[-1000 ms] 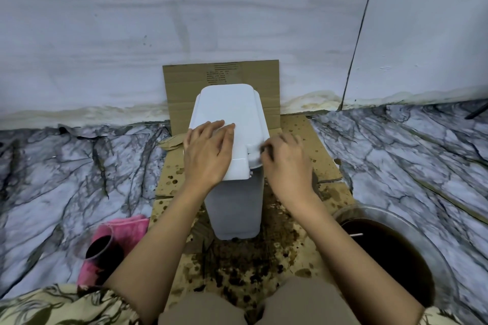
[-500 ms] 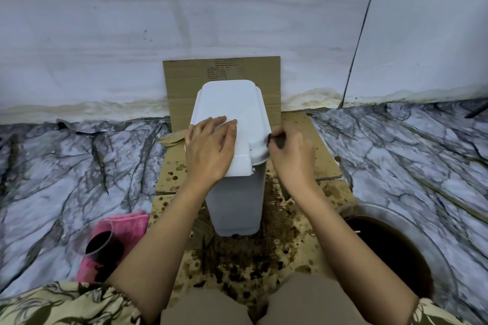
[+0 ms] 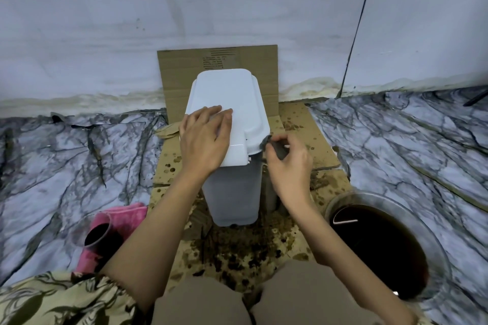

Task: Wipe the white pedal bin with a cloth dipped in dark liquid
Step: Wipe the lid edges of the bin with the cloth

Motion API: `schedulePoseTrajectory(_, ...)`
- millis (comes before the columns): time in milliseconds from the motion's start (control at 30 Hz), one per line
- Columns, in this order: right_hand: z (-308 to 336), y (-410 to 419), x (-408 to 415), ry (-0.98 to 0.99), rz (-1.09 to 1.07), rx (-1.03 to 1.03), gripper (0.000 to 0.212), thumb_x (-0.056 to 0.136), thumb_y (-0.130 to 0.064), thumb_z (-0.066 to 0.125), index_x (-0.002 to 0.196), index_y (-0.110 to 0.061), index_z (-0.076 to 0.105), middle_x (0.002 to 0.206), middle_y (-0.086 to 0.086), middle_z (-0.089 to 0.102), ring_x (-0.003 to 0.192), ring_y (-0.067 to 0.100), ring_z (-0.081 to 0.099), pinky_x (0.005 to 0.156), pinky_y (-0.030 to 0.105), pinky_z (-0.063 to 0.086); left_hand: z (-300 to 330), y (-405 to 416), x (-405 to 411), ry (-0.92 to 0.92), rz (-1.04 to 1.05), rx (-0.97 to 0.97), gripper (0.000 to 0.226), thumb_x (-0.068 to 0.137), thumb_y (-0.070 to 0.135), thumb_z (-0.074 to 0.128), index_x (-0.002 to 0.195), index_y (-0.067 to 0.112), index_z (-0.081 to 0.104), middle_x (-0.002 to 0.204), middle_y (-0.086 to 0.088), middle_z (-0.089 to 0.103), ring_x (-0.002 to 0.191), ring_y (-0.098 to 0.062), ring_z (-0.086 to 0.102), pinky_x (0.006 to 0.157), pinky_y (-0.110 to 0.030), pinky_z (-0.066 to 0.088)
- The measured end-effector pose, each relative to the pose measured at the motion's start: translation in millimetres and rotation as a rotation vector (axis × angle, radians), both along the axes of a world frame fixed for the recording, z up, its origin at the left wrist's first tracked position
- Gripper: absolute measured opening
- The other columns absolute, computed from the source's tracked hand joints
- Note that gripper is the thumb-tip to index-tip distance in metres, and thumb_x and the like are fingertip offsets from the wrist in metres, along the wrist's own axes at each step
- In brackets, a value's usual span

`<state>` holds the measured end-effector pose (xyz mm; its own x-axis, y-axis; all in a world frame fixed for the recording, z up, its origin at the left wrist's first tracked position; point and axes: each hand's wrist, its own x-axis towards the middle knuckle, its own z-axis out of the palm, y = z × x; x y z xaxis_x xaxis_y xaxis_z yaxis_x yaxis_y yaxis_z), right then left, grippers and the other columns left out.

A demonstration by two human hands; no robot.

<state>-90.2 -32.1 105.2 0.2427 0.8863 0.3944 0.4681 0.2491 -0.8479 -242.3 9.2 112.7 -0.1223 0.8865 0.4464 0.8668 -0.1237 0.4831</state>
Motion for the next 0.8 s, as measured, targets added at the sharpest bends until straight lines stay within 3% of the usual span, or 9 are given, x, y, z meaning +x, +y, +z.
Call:
schedulePoseTrajectory(67, 12, 5, 1, 0.111, -0.020, 0.080, 0.010, 0.087, -0.013, 0.062, 0.097, -0.009, 0.062, 0.097, 0.005, 0.065, 0.095, 0.020, 0.060, 0.085, 0.035, 0.049, 0, 1, 1, -0.004, -0.002, 0.004, 0.054, 0.095, 0.049, 0.019, 0.126, 0.032, 0.060, 0.138, 0.009, 0.052, 0.134, -0.014, 0.034, 0.115, -0.037, 0.014)
schedulePoseTrajectory(133, 24, 9, -9, 0.132, 0.084, 0.179, 0.014, 0.089, -0.019, 0.061, 0.101, -0.012, 0.062, 0.100, 0.002, 0.065, 0.097, 0.016, 0.059, 0.086, 0.031, 0.048, 0, 0, 2, -0.018, 0.003, 0.015, 0.055, 0.095, 0.046, 0.019, 0.126, 0.029, 0.060, 0.137, 0.008, 0.053, 0.133, -0.013, 0.036, 0.114, -0.037, 0.016)
schedulePoseTrajectory(200, 25, 15, -25, -0.067, 0.213, 0.150, 0.023, 0.093, -0.026, 0.057, 0.113, -0.016, 0.062, 0.115, -0.002, 0.062, 0.108, 0.015, 0.054, 0.095, 0.029, 0.041, 2, -1, 1, -0.050, 0.004, 0.033, 0.055, 0.096, 0.040, 0.018, 0.131, 0.023, 0.055, 0.139, 0.006, 0.052, 0.133, -0.012, 0.038, 0.115, -0.036, 0.018)
schedulePoseTrajectory(267, 13, 22, -39, -0.365, 0.209, 0.076, 0.035, 0.097, -0.038, 0.046, 0.129, -0.026, 0.055, 0.137, -0.008, 0.050, 0.125, 0.016, 0.040, 0.107, 0.033, 0.029, 2, -3, 1, -0.127, 0.001, 0.051, 0.052, 0.096, 0.034, 0.018, 0.136, 0.017, 0.047, 0.141, 0.002, 0.049, 0.135, -0.013, 0.037, 0.117, -0.036, 0.016)
schedulePoseTrajectory(333, 9, 38, -43, -0.443, 0.147, 0.006, 0.038, 0.098, -0.045, 0.035, 0.131, -0.035, 0.050, 0.146, -0.014, 0.041, 0.135, 0.012, 0.027, 0.113, 0.038, 0.018, 3, -3, 1, -0.175, 0.002, 0.051, 0.053, 0.096, 0.033, 0.018, 0.140, 0.017, 0.042, 0.144, 0.000, 0.046, 0.138, -0.014, 0.033, 0.118, -0.037, 0.015)
schedulePoseTrajectory(433, 23, 78, -38, -0.326, 0.180, -0.148, 0.034, 0.096, -0.045, 0.037, 0.119, -0.033, 0.059, 0.133, -0.012, 0.055, 0.131, 0.013, 0.039, 0.110, 0.047, 0.027, 1, -1, 2, -0.156, 0.004, 0.040, 0.044, 0.101, 0.029, 0.024, 0.141, 0.020, 0.041, 0.146, -0.001, 0.044, 0.140, -0.015, 0.030, 0.118, -0.038, 0.014)
schedulePoseTrajectory(567, 40, 102, -27, 0.179, 0.313, -0.380, 0.035, 0.092, -0.053, 0.046, 0.108, -0.027, 0.064, 0.108, -0.010, 0.068, 0.108, 0.015, 0.060, 0.098, 0.039, 0.045, -2, -1, 1, -0.157, -0.001, 0.035, 0.043, 0.103, 0.029, 0.024, 0.141, 0.020, 0.043, 0.145, 0.001, 0.044, 0.141, -0.013, 0.027, 0.118, -0.037, 0.012)
schedulePoseTrajectory(667, 22, 87, -17, 0.428, 0.227, -0.431, 0.026, 0.090, -0.053, 0.052, 0.092, -0.030, 0.064, 0.093, -0.008, 0.068, 0.096, 0.017, 0.064, 0.089, 0.036, 0.050, -1, -2, 1, -0.128, -0.013, 0.042, 0.049, 0.100, 0.035, 0.019, 0.139, 0.019, 0.046, 0.143, 0.003, 0.047, 0.140, -0.013, 0.028, 0.118, -0.038, 0.013)
schedulePoseTrajectory(800, -18, 49, -9, 0.563, 0.042, -0.433, 0.043, 0.093, -0.056, 0.042, 0.103, -0.017, 0.059, 0.095, 0.002, 0.066, 0.088, 0.020, 0.064, 0.081, 0.038, 0.053, 2, -4, 1, -0.058, -0.019, -0.006, 0.043, 0.103, 0.027, 0.025, 0.140, 0.017, 0.044, 0.144, 0.002, 0.047, 0.139, -0.015, 0.031, 0.117, -0.040, 0.014)
